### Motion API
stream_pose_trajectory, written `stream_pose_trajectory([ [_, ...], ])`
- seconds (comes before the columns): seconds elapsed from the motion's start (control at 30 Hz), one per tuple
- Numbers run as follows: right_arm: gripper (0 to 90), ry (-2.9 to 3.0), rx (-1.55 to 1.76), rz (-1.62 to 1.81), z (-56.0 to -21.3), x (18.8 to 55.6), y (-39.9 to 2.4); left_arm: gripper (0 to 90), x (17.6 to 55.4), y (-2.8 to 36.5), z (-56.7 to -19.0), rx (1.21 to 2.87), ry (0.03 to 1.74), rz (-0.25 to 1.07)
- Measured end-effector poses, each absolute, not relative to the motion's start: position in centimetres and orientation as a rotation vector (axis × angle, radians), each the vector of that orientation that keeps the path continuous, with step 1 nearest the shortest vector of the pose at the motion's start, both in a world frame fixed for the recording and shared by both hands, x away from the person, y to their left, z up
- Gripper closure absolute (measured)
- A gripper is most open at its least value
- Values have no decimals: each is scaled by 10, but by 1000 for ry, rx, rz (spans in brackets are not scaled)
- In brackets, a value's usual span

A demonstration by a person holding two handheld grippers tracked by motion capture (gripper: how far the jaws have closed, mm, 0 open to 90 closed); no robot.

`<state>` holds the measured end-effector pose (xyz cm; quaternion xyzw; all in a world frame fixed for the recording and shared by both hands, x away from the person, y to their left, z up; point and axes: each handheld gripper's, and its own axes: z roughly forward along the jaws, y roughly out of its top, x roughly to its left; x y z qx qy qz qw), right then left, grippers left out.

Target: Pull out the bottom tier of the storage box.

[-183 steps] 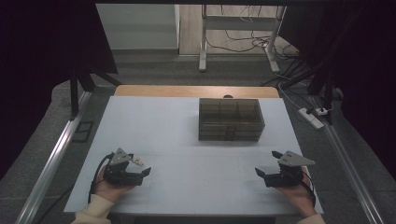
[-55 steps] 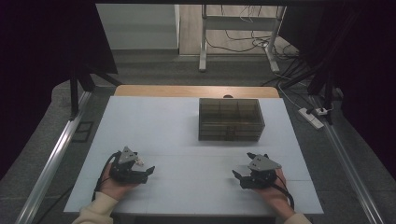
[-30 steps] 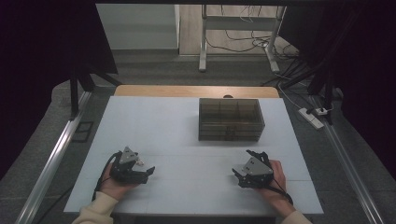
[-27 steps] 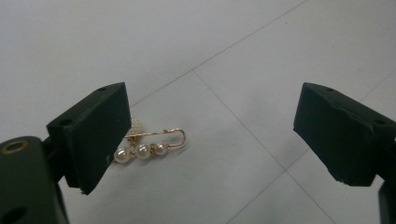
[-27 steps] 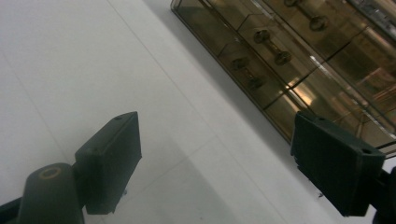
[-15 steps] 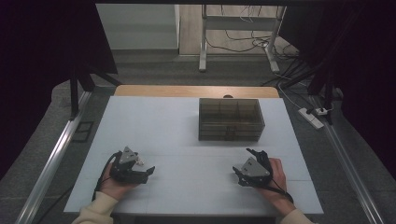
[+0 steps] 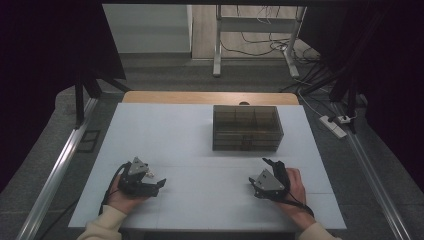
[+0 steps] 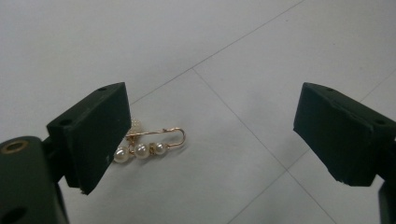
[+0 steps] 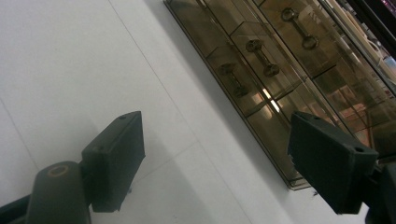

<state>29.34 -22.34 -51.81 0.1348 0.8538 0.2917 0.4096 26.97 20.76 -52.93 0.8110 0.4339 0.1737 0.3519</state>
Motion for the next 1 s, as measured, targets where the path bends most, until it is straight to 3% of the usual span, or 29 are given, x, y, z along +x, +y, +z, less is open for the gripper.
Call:
stream_pose_trajectory([
  [1.0,213,2110,287,680,-521,301,-217,101,270,208,-530,2099,1125,452],
])
